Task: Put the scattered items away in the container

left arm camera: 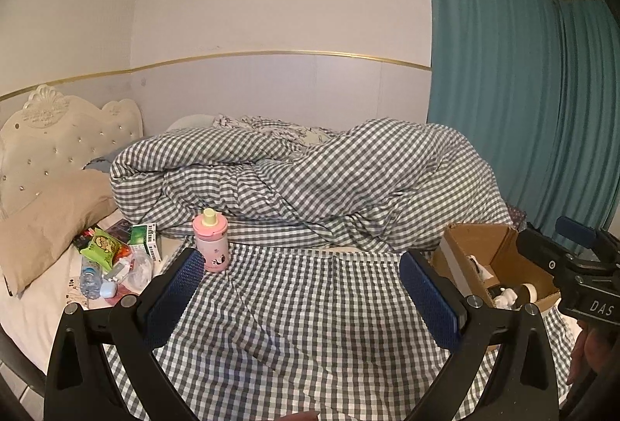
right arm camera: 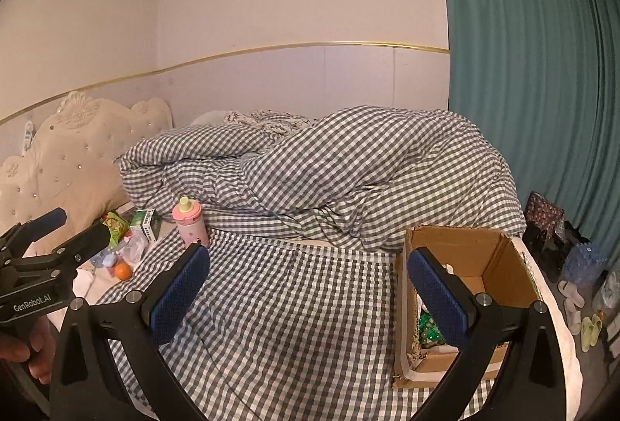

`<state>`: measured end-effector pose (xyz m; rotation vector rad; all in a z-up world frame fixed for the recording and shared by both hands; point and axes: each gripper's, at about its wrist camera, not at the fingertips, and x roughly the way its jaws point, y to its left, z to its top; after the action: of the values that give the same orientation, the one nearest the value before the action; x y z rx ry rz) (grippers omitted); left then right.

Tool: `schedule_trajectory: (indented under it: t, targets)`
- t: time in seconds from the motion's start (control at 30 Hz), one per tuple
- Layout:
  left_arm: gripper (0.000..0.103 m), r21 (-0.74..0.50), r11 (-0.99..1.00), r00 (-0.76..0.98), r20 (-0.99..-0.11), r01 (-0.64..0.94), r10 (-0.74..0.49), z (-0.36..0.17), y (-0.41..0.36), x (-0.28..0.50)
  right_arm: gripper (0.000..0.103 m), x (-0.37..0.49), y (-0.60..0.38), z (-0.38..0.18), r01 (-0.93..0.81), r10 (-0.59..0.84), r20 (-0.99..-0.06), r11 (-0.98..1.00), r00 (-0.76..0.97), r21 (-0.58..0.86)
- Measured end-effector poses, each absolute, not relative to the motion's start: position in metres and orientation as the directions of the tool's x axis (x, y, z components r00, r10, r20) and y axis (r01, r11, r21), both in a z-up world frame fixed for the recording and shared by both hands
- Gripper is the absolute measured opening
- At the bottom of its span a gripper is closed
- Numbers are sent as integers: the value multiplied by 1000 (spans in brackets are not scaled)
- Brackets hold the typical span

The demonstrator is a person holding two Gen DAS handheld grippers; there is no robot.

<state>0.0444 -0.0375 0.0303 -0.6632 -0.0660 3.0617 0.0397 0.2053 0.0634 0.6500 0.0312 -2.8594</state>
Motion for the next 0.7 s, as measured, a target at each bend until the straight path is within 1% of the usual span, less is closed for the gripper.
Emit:
schedule_trajectory:
  t: [0.2,0.7]
  targets:
    - [103,-43,-999,-910,-414,-10,27,29,-33,42,103,36,212,64,183,-179,-433,-983,-883,33]
    - [103,-47,-999,-907,-420,-9,28,28,-30,39,103,33,209,59,190,-183,-445,-981,-877,29]
